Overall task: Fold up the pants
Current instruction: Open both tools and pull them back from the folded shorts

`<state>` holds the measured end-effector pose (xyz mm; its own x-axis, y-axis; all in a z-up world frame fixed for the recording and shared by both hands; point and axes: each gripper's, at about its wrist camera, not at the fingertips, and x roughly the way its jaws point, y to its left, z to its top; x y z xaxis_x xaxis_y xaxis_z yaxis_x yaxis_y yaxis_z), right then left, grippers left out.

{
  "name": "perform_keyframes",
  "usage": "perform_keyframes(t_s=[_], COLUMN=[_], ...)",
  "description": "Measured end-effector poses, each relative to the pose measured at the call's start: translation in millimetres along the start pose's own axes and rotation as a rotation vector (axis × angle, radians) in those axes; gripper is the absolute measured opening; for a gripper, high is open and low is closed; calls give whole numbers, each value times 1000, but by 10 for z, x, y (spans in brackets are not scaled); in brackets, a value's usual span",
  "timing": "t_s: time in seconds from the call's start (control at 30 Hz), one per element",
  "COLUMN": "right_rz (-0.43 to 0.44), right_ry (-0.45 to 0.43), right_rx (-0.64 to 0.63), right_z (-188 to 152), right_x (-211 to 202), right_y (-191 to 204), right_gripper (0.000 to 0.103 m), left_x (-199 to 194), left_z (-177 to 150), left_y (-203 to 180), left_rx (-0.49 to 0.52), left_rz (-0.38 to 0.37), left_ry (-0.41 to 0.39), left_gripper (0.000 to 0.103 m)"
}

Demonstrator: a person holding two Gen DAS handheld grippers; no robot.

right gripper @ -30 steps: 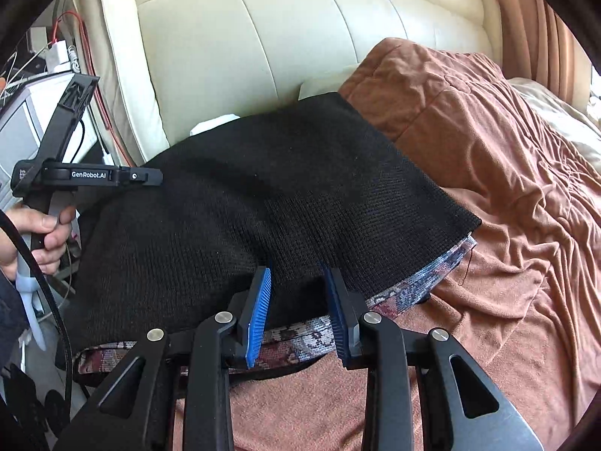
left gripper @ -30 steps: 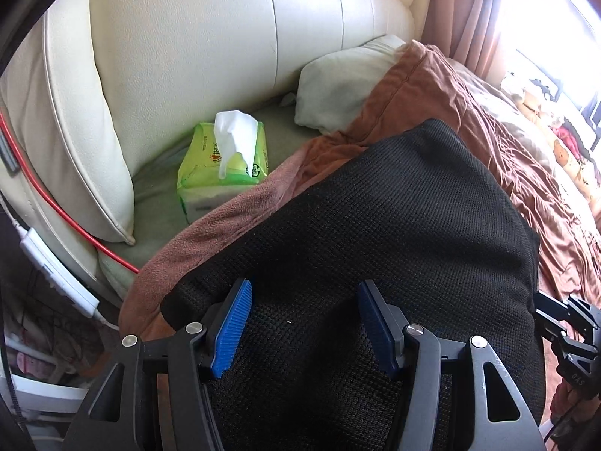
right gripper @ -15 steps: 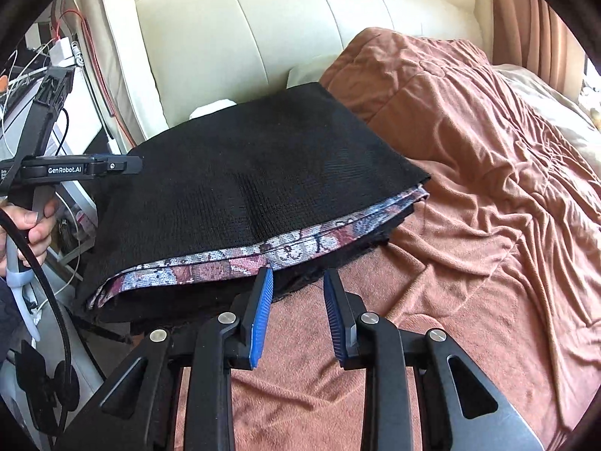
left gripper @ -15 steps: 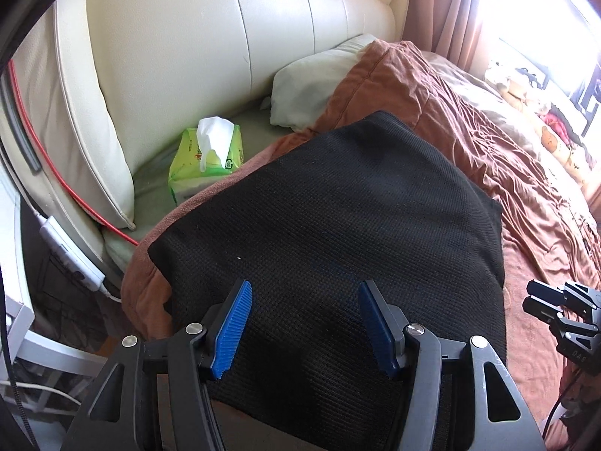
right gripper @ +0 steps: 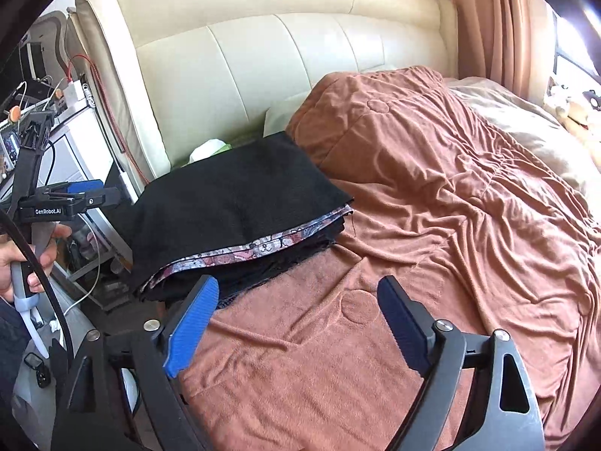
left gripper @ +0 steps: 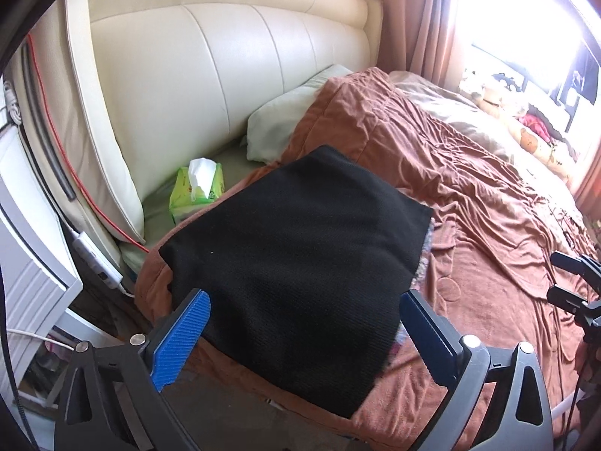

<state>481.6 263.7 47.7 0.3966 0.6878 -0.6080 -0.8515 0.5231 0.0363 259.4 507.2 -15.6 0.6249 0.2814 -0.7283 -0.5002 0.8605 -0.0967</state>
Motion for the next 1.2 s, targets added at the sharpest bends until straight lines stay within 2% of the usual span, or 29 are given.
perform_keyframes(t_s=[0.07, 0.3, 0.7, 1.2], right_rz=[-11, -37, -65, -98], right_ry=[-20, -49, -110, -160], right_rx=[-1, -3, 52, 69], right_z=[-31, -179, -583, -1162], right_x=[-216, -933, -1994, -2808], right_y=[8, 18, 3, 120], right_gripper=[103, 103, 103, 103], left_x=[-181, -792, -1497, -2089], left_z=[-9, -74, -295, -818], left_y=[-94, -428, -950, -1427], left_rx=[13, 70, 96, 133], left_rz=[1, -17, -75, -127], left_ry=[-11, -72, -136, -181], left_gripper=[102, 102, 102, 102])
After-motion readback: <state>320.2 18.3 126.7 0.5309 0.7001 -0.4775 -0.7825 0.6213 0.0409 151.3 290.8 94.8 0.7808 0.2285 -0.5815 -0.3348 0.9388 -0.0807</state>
